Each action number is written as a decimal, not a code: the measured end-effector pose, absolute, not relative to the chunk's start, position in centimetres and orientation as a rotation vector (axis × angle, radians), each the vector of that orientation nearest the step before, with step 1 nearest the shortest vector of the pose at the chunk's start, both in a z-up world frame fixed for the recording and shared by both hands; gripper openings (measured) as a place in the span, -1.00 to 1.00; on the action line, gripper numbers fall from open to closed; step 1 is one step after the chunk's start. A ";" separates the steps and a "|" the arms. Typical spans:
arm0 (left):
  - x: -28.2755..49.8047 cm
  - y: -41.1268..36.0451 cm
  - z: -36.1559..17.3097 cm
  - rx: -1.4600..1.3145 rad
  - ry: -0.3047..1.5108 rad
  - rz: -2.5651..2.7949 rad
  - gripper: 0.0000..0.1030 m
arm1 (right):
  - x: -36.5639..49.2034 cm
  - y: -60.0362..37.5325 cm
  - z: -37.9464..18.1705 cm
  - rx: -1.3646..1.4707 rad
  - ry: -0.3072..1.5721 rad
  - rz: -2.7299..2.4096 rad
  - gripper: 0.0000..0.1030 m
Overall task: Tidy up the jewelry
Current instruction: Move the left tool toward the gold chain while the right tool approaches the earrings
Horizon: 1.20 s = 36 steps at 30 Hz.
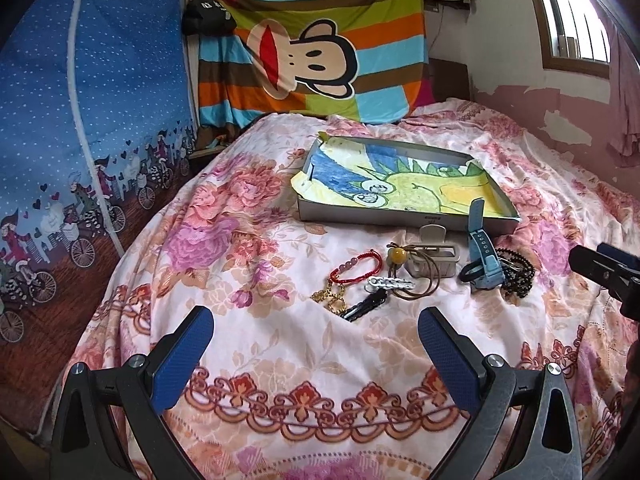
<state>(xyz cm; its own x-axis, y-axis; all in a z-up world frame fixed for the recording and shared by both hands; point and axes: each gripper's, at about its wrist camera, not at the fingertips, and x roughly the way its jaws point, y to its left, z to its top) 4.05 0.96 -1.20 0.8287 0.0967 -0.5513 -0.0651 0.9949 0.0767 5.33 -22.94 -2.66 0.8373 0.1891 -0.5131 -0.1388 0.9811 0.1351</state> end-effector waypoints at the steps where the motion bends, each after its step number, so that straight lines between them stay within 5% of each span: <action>1: 4.5 1.1 -1.2 0.051 0.597 0.080 1.00 | 5.7 -22.9 -2.5 0.089 0.555 0.191 0.98; 13: 10.8 4.8 -2.6 -0.101 0.738 -0.030 0.98 | 9.6 -22.3 -3.6 0.089 0.655 0.340 0.98; 19: 12.6 4.7 -3.7 -0.117 0.812 -0.080 0.59 | 10.5 -21.3 -4.2 0.116 0.675 0.396 0.96; 23: 13.0 5.4 -4.3 -0.127 0.864 -0.113 0.34 | 11.0 -20.1 -4.5 0.113 0.694 0.431 0.58; 27: 12.6 5.8 -4.7 -0.106 0.863 -0.101 0.32 | 11.8 -19.0 -5.3 0.124 0.743 0.491 0.47; 34: 13.0 5.5 -5.0 -0.079 0.859 -0.144 -0.05 | 13.5 -17.0 -6.8 0.137 0.797 0.529 -0.05; 36: 13.6 5.2 -5.0 -0.080 0.858 -0.173 -0.12 | 14.1 -16.6 -7.2 0.150 0.811 0.534 -0.07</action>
<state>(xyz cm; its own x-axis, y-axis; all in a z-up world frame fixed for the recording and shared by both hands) 13.58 5.17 -5.00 0.6412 -0.1834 -0.7451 0.1194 0.9830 -0.1393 14.12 -16.62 -7.18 0.5651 0.5078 -0.6502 -0.3958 0.8584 0.3263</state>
